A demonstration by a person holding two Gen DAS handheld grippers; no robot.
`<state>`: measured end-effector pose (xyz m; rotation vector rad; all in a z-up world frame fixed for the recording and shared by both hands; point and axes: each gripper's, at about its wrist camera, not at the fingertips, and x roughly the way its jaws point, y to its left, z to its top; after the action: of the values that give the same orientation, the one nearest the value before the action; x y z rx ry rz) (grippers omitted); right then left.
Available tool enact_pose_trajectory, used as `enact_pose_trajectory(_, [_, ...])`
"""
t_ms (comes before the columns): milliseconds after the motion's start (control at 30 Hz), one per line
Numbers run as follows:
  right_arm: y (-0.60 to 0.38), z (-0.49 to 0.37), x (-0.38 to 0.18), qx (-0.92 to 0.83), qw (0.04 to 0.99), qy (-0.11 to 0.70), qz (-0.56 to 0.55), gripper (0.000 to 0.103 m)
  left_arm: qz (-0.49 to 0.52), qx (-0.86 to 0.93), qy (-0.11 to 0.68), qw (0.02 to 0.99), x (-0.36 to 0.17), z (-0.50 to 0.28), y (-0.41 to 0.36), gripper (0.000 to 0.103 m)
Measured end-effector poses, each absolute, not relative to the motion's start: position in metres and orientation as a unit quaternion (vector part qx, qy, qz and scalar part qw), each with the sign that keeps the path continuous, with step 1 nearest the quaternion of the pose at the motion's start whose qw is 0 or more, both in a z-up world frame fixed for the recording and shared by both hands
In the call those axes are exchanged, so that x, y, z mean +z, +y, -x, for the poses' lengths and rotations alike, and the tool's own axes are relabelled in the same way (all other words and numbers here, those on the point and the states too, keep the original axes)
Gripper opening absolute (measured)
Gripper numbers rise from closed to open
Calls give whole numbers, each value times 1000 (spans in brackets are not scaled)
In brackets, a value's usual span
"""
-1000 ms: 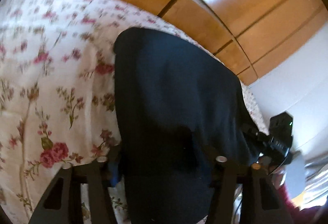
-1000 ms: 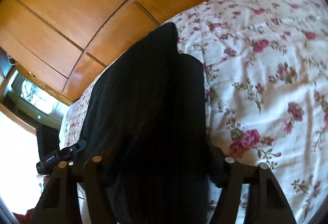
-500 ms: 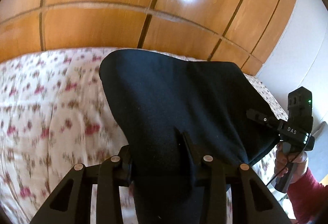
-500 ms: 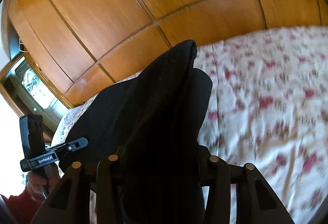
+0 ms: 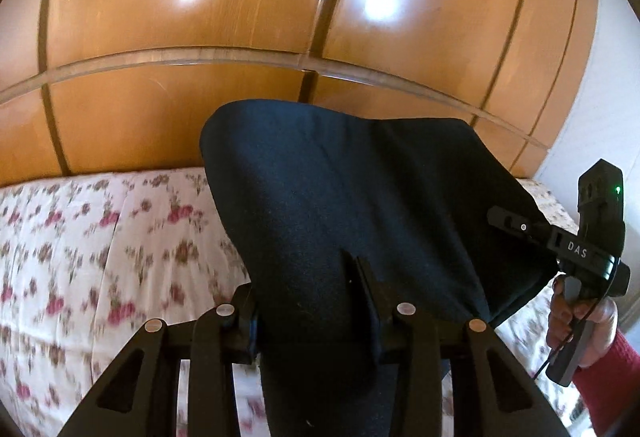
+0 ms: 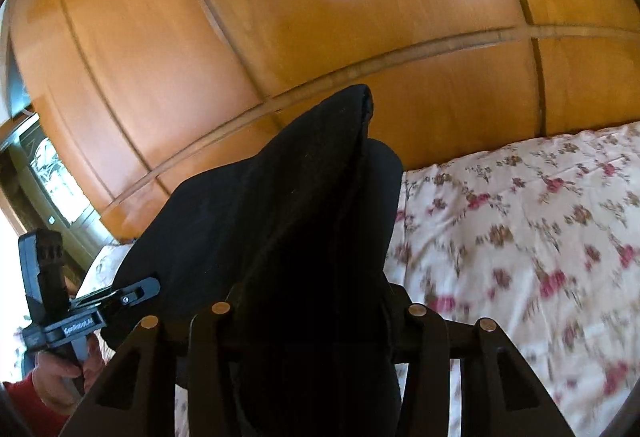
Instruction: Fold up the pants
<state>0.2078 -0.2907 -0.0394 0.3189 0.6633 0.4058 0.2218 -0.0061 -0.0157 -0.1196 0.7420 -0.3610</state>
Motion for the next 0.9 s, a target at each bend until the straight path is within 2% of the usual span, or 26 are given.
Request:
enact_pose_trajectory(233, [-295, -263, -70, 174, 908, 342, -168, 46, 47, -161, 377, 911, -48, -263, -9, 40])
enact_pose_trajectory(333, [-303, -274, -86, 164, 907, 346, -177, 51, 64, -164, 368, 913, -63, -264, 0, 51])
enact_pose_trajectory(400, [-308, -272, -94, 167, 908, 338, -185, 52, 63, -157, 359, 918, -68, -258, 4, 64])
enact_pose_trajectory(467, [-309, -270, -94, 166, 908, 337, -186, 53, 46, -140, 343, 928, -68, -252, 4, 68])
enact_pose_trajectory(500, [-308, -268, -91, 158, 911, 338, -178, 57, 34, -131, 338, 931, -65, -248, 2, 68])
enact_pose_trajectory(600, [-296, -259, -80, 131, 924, 335, -127, 61, -4, -104, 332, 937, -57, -234, -6, 68])
enact_pose_trajectory(767, [-285, -234, -63, 102, 936, 328, -75, 61, -30, -86, 331, 939, -48, -207, -13, 68])
enact_pose_trajectory(900, [-284, -206, -55, 96, 937, 325, -85, 61, -5, -87, 346, 934, -47, -187, -15, 68])
